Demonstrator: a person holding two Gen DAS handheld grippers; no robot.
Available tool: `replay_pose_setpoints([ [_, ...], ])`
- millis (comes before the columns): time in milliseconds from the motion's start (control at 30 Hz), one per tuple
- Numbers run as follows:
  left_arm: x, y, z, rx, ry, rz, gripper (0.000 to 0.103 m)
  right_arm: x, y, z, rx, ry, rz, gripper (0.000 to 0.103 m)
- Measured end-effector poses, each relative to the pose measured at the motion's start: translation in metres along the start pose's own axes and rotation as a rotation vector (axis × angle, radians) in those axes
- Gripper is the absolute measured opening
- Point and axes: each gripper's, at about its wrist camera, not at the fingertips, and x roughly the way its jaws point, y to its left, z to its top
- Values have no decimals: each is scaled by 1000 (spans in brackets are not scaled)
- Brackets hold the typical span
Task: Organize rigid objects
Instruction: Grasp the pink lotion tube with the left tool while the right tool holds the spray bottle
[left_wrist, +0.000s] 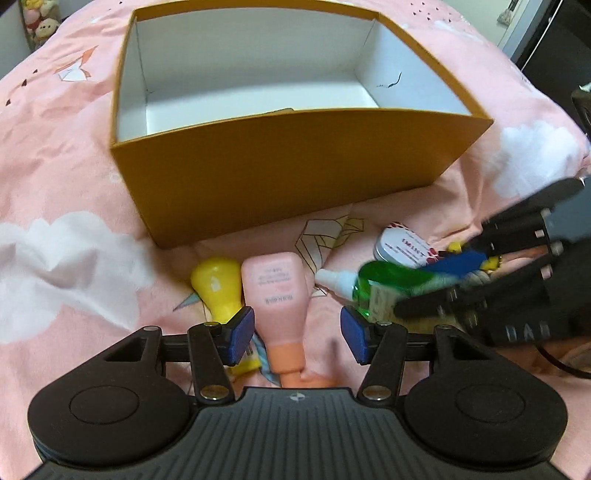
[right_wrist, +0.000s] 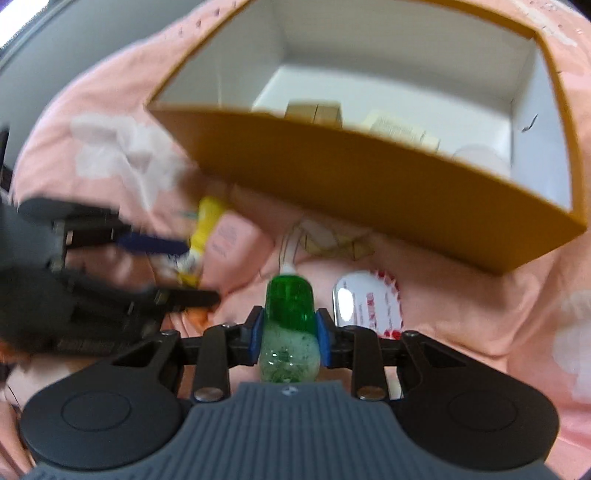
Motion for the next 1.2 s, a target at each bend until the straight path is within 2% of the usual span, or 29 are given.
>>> replay_pose_setpoints([
  [100, 7, 1, 1, -6, 9, 2, 64, 10, 0, -3, -2, 54, 24, 30],
  [233, 14, 3, 1, -4, 4, 23, 63, 17, 0, 0, -6, 53, 34, 38],
  [333, 16, 4, 3, -2, 0, 21, 58, 27, 2, 3, -19, 73, 27, 38],
  [533, 26, 6, 6, -19, -9, 5, 58, 33, 1, 2, -23, 88, 17, 38],
  [767, 43, -2, 6, 18, 31, 83, 50, 37, -9, -2, 34, 86, 38, 38],
  [867, 42, 0, 6, 1, 28, 76, 50, 40, -10, -2, 39, 83, 39, 36],
  [933, 39, 1, 4, -17, 25, 71, 50, 41, -9, -1, 42, 79, 51, 30],
  [1067, 27, 5, 0, -56, 12, 48, 49, 30, -8, -5, 32, 58, 52, 29],
  [1200, 4, 6, -6, -80, -57, 42, 49, 9, -8, -11, 27, 9, 42, 29],
])
